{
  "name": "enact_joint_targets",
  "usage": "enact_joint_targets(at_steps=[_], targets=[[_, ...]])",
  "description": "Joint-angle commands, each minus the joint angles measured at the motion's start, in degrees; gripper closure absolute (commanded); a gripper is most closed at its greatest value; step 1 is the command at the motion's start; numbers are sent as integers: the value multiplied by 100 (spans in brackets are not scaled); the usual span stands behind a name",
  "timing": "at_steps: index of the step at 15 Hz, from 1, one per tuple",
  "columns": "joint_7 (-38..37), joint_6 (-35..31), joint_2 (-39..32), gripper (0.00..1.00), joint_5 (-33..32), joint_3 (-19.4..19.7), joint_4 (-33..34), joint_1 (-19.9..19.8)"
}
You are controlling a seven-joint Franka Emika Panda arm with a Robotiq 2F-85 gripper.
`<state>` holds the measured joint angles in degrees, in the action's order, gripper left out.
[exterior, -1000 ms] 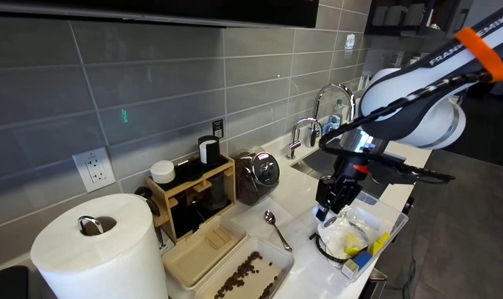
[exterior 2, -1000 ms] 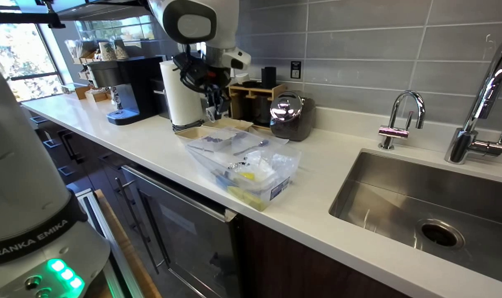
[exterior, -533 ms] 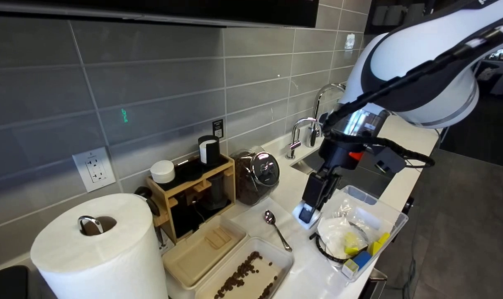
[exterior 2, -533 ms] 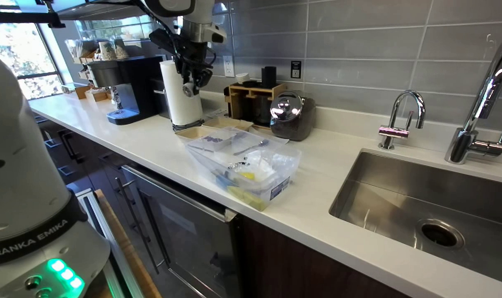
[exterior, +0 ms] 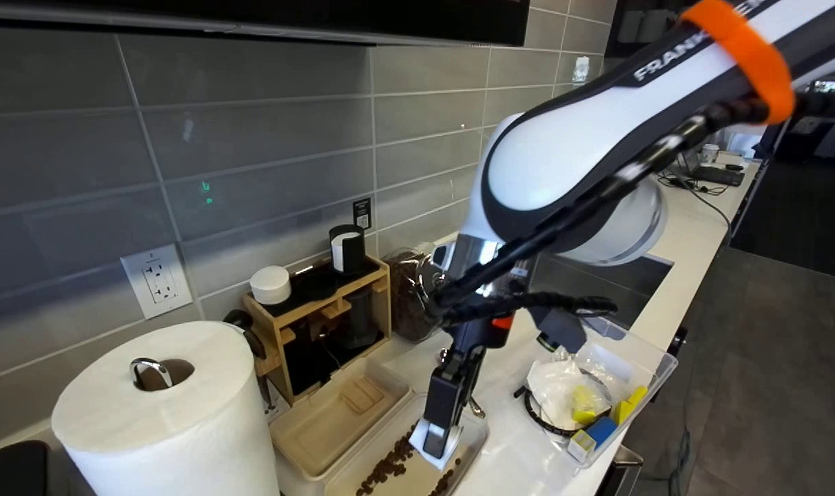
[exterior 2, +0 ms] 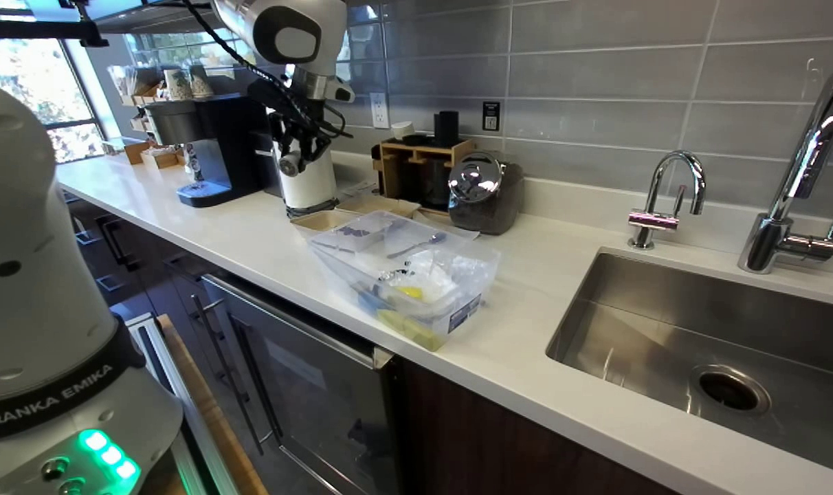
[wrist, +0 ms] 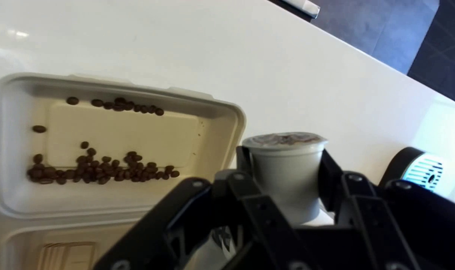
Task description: Remove the white container from the big lunchbox and put it in the takeaway pack
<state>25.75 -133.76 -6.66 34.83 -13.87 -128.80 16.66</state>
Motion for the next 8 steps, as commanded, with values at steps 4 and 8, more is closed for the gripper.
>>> enact_joint_targets(at_steps=[4, 8], targets=[[-621, 170, -2032, 82, -1139, -242, 1567, -31], [-1161, 194, -2821, 82, -1769, -200, 2206, 79]])
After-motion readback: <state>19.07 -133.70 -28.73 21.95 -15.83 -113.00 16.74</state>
